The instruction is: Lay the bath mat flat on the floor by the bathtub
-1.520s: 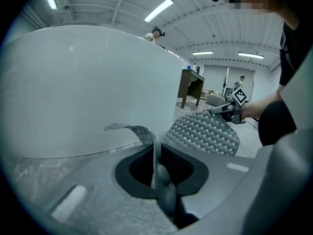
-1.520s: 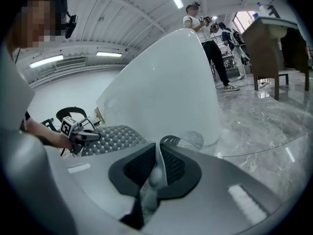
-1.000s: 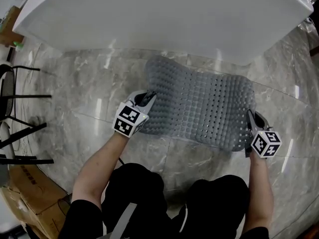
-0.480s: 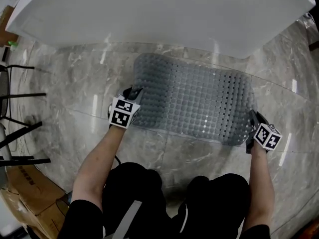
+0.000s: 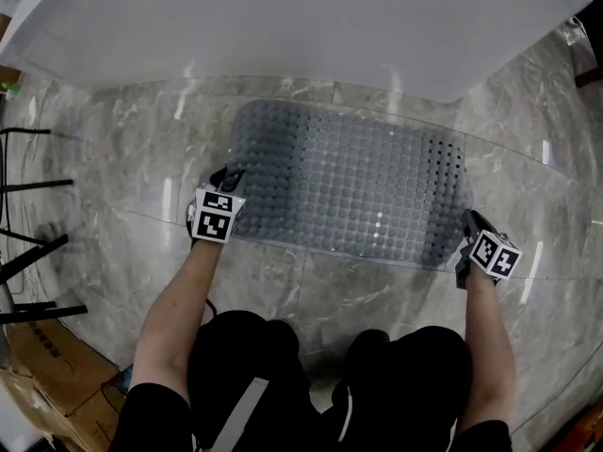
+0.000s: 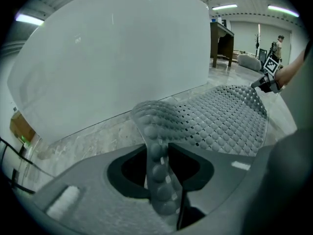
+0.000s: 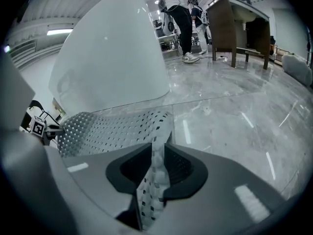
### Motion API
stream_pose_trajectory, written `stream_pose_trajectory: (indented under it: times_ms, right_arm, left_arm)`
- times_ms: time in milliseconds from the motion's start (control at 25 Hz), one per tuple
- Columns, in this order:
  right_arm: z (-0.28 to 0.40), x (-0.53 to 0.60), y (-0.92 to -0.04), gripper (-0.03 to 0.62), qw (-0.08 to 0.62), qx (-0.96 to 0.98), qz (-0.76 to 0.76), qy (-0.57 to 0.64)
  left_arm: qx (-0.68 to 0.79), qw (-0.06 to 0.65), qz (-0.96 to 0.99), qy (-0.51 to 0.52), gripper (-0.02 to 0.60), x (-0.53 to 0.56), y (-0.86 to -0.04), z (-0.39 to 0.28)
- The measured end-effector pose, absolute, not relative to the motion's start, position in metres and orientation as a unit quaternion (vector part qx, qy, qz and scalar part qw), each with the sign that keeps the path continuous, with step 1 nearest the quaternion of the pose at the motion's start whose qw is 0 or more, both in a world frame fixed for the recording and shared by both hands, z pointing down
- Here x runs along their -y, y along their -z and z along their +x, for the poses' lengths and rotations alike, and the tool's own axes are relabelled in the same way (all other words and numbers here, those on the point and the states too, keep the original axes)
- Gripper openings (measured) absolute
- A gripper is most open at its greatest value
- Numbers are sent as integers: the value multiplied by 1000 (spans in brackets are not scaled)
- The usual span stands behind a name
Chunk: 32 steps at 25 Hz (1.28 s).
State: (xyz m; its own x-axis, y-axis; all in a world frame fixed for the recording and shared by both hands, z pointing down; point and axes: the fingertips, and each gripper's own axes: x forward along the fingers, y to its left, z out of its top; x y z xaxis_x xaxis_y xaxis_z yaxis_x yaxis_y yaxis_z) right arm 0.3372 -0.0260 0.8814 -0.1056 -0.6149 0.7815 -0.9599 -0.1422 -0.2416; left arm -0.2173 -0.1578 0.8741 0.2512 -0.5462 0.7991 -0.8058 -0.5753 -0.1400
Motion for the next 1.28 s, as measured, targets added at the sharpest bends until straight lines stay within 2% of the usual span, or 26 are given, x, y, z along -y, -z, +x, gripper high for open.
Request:
stream_pose_trajectory:
  times_ms: [200, 400, 560, 720, 840, 920, 1080, 1200, 1280]
  right_arm:
    - [351, 21, -905, 87, 270, 608, 620, -417]
    - [337, 27, -904, 84, 243, 634, 600, -423]
    - [305, 33, -894, 29, 216, 676, 568, -417]
    - [275, 30, -910, 28, 290, 705, 514, -395]
    - [302, 32, -922, 35, 351, 673, 539, -365]
    - [339, 30, -927, 101, 351, 628, 587, -371]
    - [381, 11, -925, 92, 342, 576, 644, -369]
    - [370, 15, -926, 69, 350, 602, 636, -333]
    - [356, 30, -929, 66, 331, 624, 626, -330]
  left_arm:
    - [459, 139, 757, -444, 132, 163, -878, -242]
    - [455, 158, 764, -429, 110, 159, -876, -239]
    - [432, 161, 785, -413, 109, 153, -876, -214]
    - [413, 159, 800, -404, 109, 149, -871, -195]
    - [393, 161, 810, -403, 109, 144, -868, -182]
    - [382, 158, 815, -406, 109, 141, -866, -176]
    - [366, 164, 825, -397, 109, 132, -864, -170]
    - [359, 168, 825, -403, 109, 124, -868, -172]
    - [355, 171, 823, -410, 109, 120, -869, -176]
